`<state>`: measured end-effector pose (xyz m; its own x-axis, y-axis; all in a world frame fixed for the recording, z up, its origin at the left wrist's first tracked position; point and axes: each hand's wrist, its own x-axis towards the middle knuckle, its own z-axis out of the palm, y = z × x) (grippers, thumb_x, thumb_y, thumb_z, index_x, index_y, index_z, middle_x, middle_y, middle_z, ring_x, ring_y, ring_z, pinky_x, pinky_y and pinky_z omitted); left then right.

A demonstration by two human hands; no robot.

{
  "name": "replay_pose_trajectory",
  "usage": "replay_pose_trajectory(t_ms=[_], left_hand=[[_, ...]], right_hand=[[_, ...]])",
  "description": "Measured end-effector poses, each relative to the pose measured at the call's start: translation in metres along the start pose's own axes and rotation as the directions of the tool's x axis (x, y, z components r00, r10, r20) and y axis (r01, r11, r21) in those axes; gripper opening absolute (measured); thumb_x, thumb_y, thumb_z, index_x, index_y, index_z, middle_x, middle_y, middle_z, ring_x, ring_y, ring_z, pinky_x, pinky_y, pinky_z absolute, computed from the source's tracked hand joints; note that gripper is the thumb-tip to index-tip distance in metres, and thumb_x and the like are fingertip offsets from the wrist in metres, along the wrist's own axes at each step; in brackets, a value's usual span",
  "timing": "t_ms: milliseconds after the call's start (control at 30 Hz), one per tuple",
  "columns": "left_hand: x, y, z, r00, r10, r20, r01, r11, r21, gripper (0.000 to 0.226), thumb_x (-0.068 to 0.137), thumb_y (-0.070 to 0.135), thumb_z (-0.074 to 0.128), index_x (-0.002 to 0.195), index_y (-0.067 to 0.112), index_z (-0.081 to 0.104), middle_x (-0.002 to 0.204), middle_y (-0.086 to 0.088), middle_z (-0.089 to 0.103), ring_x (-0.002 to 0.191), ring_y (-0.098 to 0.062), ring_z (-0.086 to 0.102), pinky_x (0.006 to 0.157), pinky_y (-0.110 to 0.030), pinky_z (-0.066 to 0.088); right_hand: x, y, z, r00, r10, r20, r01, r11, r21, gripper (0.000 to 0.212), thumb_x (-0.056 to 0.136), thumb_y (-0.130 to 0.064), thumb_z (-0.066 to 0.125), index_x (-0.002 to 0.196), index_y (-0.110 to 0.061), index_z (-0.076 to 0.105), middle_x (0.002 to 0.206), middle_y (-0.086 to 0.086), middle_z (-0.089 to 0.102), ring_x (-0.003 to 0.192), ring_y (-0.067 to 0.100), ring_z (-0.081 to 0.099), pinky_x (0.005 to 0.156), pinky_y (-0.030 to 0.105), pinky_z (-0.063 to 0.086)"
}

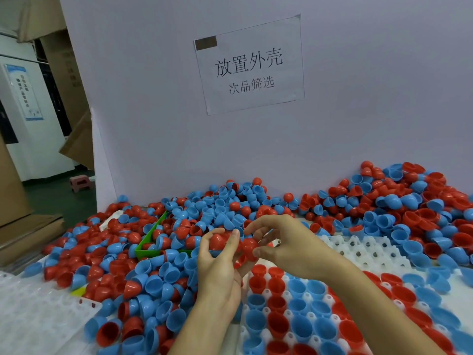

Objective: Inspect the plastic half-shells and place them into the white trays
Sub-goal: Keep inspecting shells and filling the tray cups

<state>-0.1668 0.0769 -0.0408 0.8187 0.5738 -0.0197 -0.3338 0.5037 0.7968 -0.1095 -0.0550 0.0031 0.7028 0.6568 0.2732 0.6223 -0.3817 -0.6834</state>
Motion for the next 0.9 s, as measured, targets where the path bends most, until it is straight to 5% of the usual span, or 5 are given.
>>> replay_pose_trajectory(t_ms=[233, 667, 900], left_hand=[[-0.005, -0.006, -0.001, 0.987, 0.155, 0.035, -0.159, 0.973, 0.168, 0.024, 0.082, 0.007, 0.077, 0.099, 0.018, 0.063, 0.092, -0.014, 0.073, 0.075, -0.026, 0.076, 0.055, -0.032, 0.058], [-0.002, -0.002, -0.001, 0.997, 0.051, 0.065, -0.048, 0.998, -0.051, 0.039, 0.074, 0.008, 0.077, 0.109, 0.012, 0.061, 0.109, -0.024, 0.069, 0.093, -0.033, 0.074, 0.074, -0.041, 0.062], [0.0, -0.006, -0.002, 0.977, 0.078, 0.198, -0.072, 0.997, -0.041, 0.053, 0.061, -0.002, 0.08, 0.109, 0.011, 0.061, 0.089, -0.015, 0.072, 0.082, -0.029, 0.074, 0.068, -0.034, 0.061]], right_hand=[[0.004, 0.003, 0.012, 1.0, 0.011, -0.016, -0.011, 0.998, -0.059, 0.034, 0.085, -0.028, 0.077, 0.117, -0.029, 0.066, 0.097, -0.013, 0.067, 0.088, 0.006, 0.065, 0.074, 0.017, 0.055], [0.007, 0.009, 0.005, 0.982, 0.054, -0.183, -0.039, 0.995, 0.087, 0.042, 0.086, -0.008, 0.075, 0.11, -0.04, 0.064, 0.108, -0.02, 0.058, 0.092, -0.004, 0.057, 0.061, 0.006, 0.047], [0.006, 0.006, 0.006, 0.983, 0.01, -0.183, 0.019, 0.988, 0.156, 0.043, 0.084, -0.005, 0.074, 0.108, -0.04, 0.067, 0.109, -0.017, 0.064, 0.103, 0.001, 0.06, 0.09, 0.025, 0.055]])
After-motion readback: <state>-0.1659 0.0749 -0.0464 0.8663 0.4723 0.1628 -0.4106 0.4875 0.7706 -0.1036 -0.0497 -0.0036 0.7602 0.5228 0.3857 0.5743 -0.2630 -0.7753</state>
